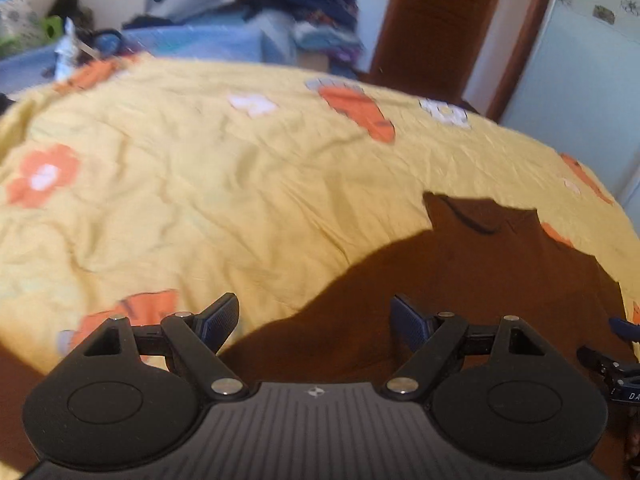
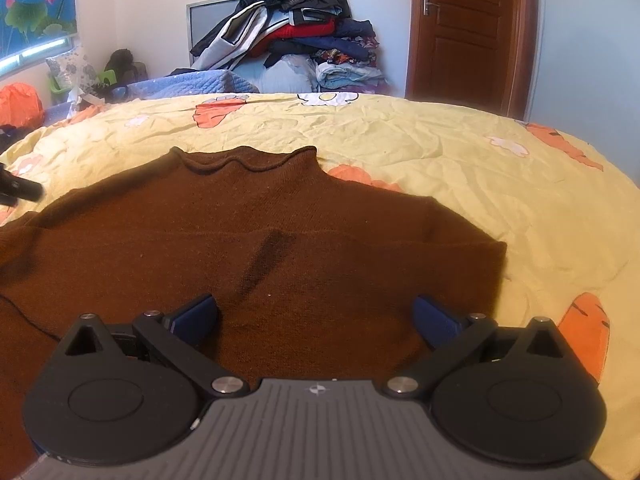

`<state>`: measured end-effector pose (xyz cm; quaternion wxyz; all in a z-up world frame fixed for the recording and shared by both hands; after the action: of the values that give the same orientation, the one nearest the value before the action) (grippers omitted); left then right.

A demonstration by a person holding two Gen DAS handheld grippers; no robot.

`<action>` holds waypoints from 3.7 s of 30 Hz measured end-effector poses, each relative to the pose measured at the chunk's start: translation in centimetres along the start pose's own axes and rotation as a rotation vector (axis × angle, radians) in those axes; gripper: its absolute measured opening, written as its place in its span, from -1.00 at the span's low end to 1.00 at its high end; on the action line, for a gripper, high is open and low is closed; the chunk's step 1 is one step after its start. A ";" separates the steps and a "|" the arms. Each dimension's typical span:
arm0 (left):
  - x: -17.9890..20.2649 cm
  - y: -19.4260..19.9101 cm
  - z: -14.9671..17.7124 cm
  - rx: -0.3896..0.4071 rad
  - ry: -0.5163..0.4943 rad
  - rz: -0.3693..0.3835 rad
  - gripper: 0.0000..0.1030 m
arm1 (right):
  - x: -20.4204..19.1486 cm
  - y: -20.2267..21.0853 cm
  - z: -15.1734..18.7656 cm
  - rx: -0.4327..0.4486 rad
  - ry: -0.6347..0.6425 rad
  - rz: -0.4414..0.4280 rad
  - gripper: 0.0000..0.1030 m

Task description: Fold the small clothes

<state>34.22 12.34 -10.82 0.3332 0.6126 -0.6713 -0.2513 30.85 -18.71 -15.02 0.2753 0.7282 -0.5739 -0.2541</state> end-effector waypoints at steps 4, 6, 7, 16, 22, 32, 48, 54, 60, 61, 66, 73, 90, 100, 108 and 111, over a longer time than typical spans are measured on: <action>0.7 -2.6 0.2 -0.018 -0.101 -0.055 0.47 | 0.0 0.0 0.0 0.001 -0.001 -0.001 1.00; 2.4 -2.4 0.0 -0.005 -0.170 -0.040 -0.06 | 0.0 0.0 0.0 0.002 -0.002 -0.002 1.00; 3.1 -2.1 -0.2 0.002 -0.186 -0.013 -0.60 | 0.0 0.0 0.0 0.003 -0.004 -0.003 1.00; 1.1 -1.2 -2.3 0.038 -0.154 -0.127 -0.86 | 0.0 0.2 0.1 0.008 -0.014 -0.011 1.00; 1.7 -1.5 -1.0 0.084 -0.264 -0.228 -0.64 | 0.0 0.1 0.0 0.009 -0.019 -0.017 1.00; 5.9 -0.5 -1.0 0.112 -0.201 -0.080 0.67 | 0.0 0.1 0.0 0.008 -0.017 -0.014 1.00; -18.8 11.0 6.2 0.405 0.515 -0.234 0.85 | 0.2 0.3 0.0 0.017 -0.037 -0.030 1.00; -33.5 11.6 12.3 0.429 1.037 -0.223 0.75 | 0.0 0.3 0.1 0.014 -0.024 -0.018 1.00; -33.8 7.6 10.0 0.353 0.952 -0.301 -0.73 | -0.1 0.1 0.1 0.008 -0.011 -0.003 1.00; -33.7 7.5 9.8 0.350 0.934 -0.315 -0.73 | -0.1 0.1 0.1 0.008 -0.011 -0.004 1.00; -30.3 11.2 7.9 0.360 0.754 -0.439 -0.91 | 0.0 0.1 0.1 0.012 -0.020 -0.010 1.00; -4.6 12.2 -1.4 0.465 0.175 -0.155 -0.91 | 0.7 0.5 -0.1 0.035 -0.089 -0.057 1.00; 10.5 6.5 13.0 0.186 -0.103 0.009 0.91 | 2.8 1.8 -0.9 0.054 -0.328 -0.205 1.00; 9.2 7.5 12.9 0.215 -0.032 0.028 1.00 | -2.8 -1.0 -2.5 -0.297 -0.311 -0.284 0.39; 9.6 6.6 12.3 0.227 -0.003 0.056 1.00 | -4.0 -1.5 -3.0 -0.318 -0.238 -0.255 -0.66; 9.3 7.6 11.9 0.246 0.013 0.104 1.00 | -3.9 1.4 -5.2 -0.242 -0.297 -0.361 -0.71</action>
<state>19.99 3.28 -11.58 0.2723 0.6149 -0.7257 -0.1455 32.65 -14.63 -10.13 0.2236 0.7352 -0.4343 -0.4699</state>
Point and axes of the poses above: each gripper's, at about its wrist camera, not at the fingertips, and y roughly against the way its jaws point, x to its right, z to its underside, the point moved 10 cm from there along -y, roughly the way its jaws point, and after that the axes turned 3 degrees about -y, right-handed, at the moved point
